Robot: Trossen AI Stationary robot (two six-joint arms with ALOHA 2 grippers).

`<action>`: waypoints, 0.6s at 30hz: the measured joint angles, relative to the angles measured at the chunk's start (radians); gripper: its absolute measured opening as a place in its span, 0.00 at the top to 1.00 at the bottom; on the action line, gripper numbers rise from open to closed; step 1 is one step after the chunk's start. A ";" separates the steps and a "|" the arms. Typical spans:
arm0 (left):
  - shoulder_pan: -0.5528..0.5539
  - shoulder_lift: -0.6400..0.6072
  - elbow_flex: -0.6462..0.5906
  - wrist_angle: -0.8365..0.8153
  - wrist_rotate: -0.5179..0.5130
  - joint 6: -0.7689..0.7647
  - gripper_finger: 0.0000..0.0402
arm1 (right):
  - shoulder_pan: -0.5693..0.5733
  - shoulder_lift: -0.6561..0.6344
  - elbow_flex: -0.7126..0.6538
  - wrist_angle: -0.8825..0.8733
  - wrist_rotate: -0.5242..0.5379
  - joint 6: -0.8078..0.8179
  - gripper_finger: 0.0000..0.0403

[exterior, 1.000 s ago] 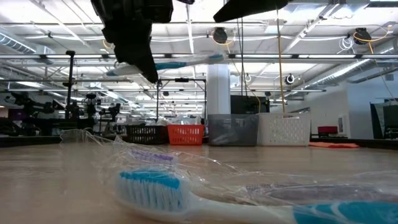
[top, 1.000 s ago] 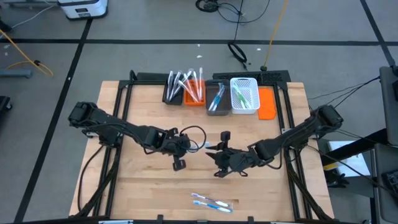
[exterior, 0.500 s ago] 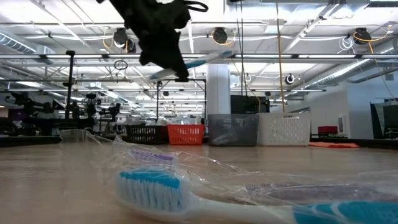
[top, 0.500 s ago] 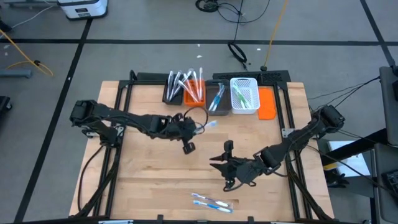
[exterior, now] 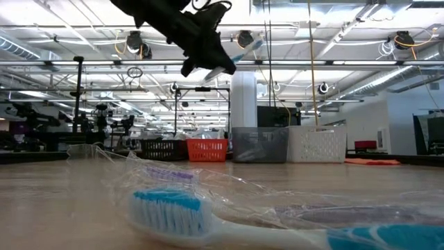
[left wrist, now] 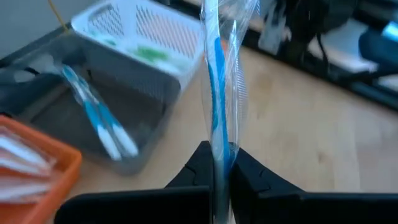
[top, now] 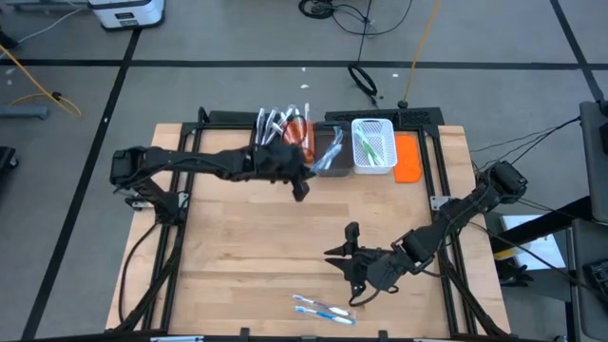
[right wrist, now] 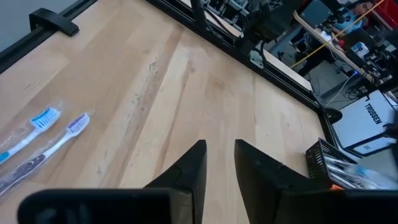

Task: Pick & Place Toothbrushes
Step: Put the blue toothbrush into the black transparent bin

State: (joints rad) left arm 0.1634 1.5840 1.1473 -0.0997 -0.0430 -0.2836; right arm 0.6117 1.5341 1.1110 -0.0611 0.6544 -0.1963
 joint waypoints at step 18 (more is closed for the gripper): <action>0.168 0.248 0.001 0.478 0.072 -0.165 0.98 | 0.006 0.000 0.000 0.020 0.000 0.054 0.82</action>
State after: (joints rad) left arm 0.3310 1.8316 1.1481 0.3782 0.0294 -0.4488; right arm 0.6182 1.5341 1.1107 -0.0406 0.6544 -0.1425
